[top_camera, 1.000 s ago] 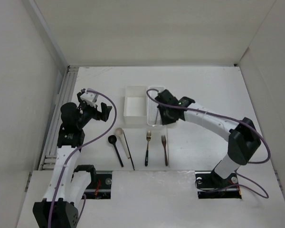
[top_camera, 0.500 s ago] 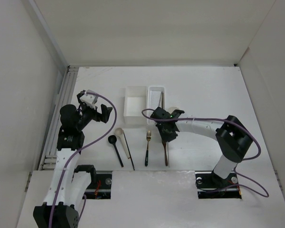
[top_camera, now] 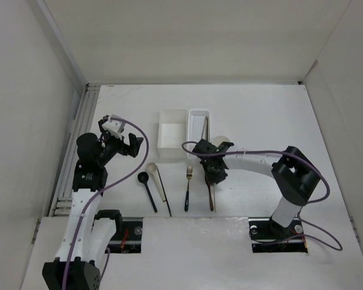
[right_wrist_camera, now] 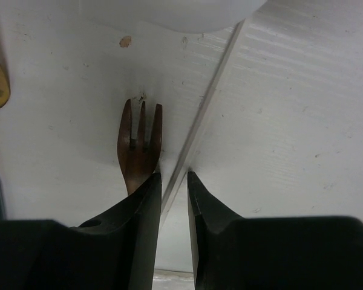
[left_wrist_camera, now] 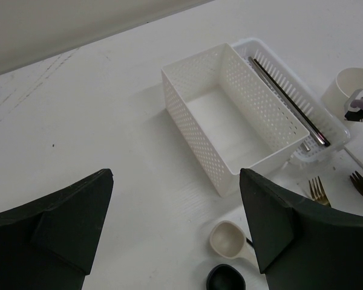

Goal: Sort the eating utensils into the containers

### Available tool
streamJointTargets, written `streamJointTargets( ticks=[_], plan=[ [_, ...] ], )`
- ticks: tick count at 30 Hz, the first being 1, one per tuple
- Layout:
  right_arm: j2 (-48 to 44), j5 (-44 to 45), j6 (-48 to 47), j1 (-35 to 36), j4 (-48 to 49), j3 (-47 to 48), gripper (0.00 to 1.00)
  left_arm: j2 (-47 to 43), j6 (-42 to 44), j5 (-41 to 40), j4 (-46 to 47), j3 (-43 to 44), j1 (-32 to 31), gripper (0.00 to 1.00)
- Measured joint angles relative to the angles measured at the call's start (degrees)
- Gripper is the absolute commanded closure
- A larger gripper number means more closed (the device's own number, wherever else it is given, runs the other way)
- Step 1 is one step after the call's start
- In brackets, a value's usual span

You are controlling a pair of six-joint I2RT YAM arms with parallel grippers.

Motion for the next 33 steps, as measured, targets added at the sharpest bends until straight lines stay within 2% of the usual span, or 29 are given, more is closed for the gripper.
streamJointTargets(
  ticks=[5,8,9,12,19,23,33],
  plan=[
    [0.68,0.0,0.09,0.02,0.55,0.0,0.72,-0.02,0.0,0.0,-0.35,0.0,0.0,0.16],
    [0.66,0.13,1.18,0.02,1.16,-0.46,0.81,-0.22,0.0,0.0,-0.76,0.0,0.0,0.16],
    [0.59,0.2,1.62,0.04,1.33,-0.63,0.87,-0.26,0.0,-0.04,-0.81,0.0,0.0,0.16],
    [0.13,0.66,3.04,0.02,1.51,-1.29,1.0,-0.39,0.0,-0.07,-0.85,0.0,0.0,0.16],
    [-0.74,2.29,5.73,0.09,0.79,-1.75,1.0,-0.42,0.0,-0.07,-0.94,0.0,0.0,0.16],
    [-1.64,5.22,6.56,0.11,-3.41,-1.62,1.0,-0.44,0.0,-0.07,-1.2,0.0,0.0,0.16],
    [-12.31,6.49,6.14,2.03,-12.55,5.4,1.0,-0.46,0.0,-0.07,-1.2,0.0,0.0,0.16]
  ],
)
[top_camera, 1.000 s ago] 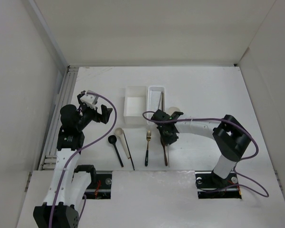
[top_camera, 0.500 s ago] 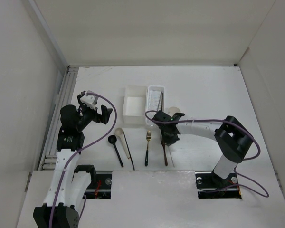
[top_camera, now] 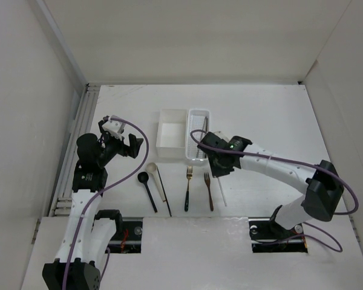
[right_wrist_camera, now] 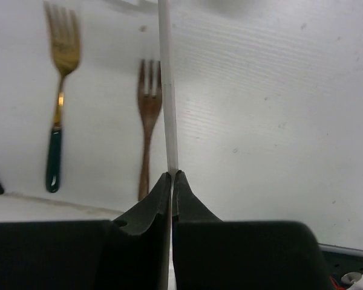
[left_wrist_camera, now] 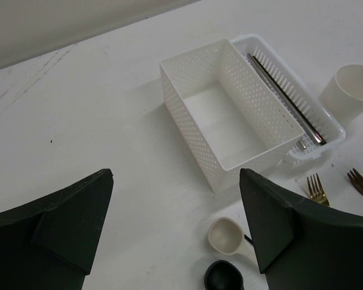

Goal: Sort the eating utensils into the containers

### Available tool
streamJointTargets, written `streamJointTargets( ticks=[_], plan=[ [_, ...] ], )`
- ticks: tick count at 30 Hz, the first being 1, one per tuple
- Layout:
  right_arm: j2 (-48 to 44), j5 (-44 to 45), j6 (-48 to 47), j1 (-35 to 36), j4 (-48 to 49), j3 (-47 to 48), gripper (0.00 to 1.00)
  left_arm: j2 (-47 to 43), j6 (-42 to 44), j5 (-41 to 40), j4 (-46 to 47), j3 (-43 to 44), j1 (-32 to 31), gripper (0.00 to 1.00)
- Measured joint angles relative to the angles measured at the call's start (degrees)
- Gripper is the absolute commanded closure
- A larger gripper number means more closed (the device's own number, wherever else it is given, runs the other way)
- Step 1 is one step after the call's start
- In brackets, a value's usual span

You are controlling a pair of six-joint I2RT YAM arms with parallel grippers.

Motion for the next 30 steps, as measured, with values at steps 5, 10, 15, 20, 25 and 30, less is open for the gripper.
streamJointTargets(
  ticks=[5,10,15,20,25,30],
  plan=[
    [2.6,0.13,-3.02,1.4,-3.08,12.92,1.0,0.07,0.0,0.0,0.02,0.0,0.0,0.16],
    [12.39,-0.44,-5.75,-4.59,1.38,34.05,1.0,0.63,-0.02,0.0,0.09,0.0,0.0,0.16],
    [21.2,-4.59,-6.58,-15.32,9.73,39.63,1.0,1.07,0.22,-0.63,-0.02,0.0,0.0,0.16],
    [32.52,-8.0,-6.38,-20.72,12.57,41.68,1.0,1.7,0.85,-1.77,-0.59,0.02,0.24,0.15],
    [37.66,-10.54,-6.38,-20.35,12.57,41.64,1.0,3.78,1.05,-2.4,-0.5,0.02,0.42,0.15],
    [37.92,-11.89,-6.38,-19.82,12.85,41.44,0.91,5.01,1.07,-3.02,-0.37,0.02,0.42,0.15]
  ],
)
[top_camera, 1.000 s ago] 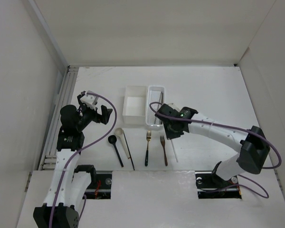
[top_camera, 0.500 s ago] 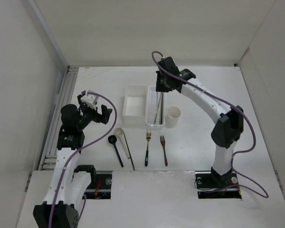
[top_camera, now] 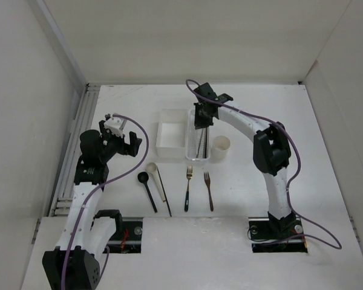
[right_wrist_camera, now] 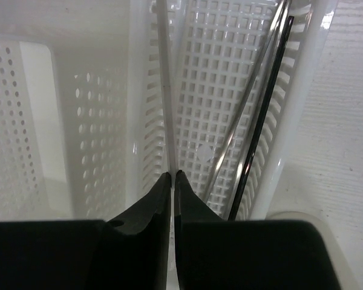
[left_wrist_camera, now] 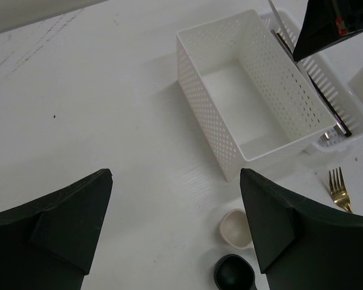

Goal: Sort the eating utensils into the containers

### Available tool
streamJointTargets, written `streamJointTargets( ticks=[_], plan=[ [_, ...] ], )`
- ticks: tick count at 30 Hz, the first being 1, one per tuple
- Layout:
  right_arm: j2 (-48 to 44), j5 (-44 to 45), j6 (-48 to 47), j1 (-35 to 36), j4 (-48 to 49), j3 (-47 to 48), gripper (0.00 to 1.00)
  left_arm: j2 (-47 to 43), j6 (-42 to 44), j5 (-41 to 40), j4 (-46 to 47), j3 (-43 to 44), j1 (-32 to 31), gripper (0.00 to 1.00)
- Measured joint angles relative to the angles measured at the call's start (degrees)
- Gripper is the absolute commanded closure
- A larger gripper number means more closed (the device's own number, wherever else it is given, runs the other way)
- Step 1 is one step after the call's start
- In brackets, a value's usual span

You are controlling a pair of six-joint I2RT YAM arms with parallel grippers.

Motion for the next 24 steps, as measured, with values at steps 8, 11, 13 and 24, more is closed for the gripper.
streamJointTargets(
  ticks=[8,11,13,24],
  plan=[
    [-0.02,2.64,-1.33,0.7,-0.44,0.52,0.43,0.42,0.02,-0.17,1.18,0.0,0.07,0.14],
    [-0.74,5.9,-2.27,1.86,-1.27,1.75,0.47,0.39,0.0,-0.17,1.33,0.0,0.07,0.14],
    [-2.91,8.09,-3.85,3.1,-1.75,1.73,0.54,0.24,0.02,-0.2,1.33,0.0,0.07,0.14],
    [-29.33,8.09,-8.72,14.95,-2.25,-24.13,0.35,-2.47,-0.94,-0.15,2.91,-0.22,0.07,0.14]
  ],
)
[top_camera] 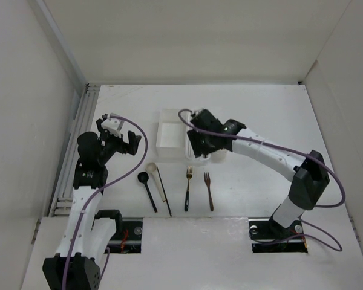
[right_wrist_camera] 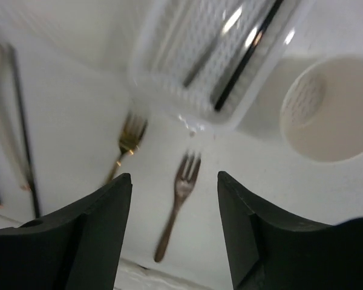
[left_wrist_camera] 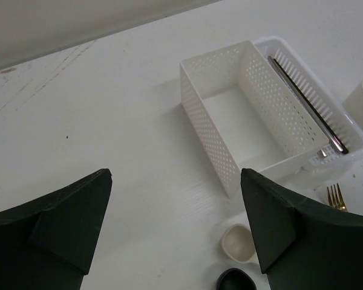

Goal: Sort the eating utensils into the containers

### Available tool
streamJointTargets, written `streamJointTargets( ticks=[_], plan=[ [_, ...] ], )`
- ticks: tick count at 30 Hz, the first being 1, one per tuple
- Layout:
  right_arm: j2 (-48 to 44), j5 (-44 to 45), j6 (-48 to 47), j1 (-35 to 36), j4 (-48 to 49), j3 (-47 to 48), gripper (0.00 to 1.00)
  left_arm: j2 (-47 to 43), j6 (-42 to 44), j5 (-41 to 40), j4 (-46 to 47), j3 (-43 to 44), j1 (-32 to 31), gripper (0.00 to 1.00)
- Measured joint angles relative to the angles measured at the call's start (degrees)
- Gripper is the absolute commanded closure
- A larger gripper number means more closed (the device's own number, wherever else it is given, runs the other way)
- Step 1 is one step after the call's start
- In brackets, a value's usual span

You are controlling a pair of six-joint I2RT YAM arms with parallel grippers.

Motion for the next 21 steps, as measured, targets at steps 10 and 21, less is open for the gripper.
streamJointTargets(
  ticks=[10,21],
  plan=[
    [5.31,-2.4,10.36,11.43,-6.56,-15.74,0.34,-0.76,-1.27,1.92,1.64,-2.05,0.13,0.14],
    [6.27,-3.43,14.62,11.17,-2.32,-20.76,0.64,-0.7,-0.04,3.23,1.44,-2.05,0.15,0.37]
  ],
)
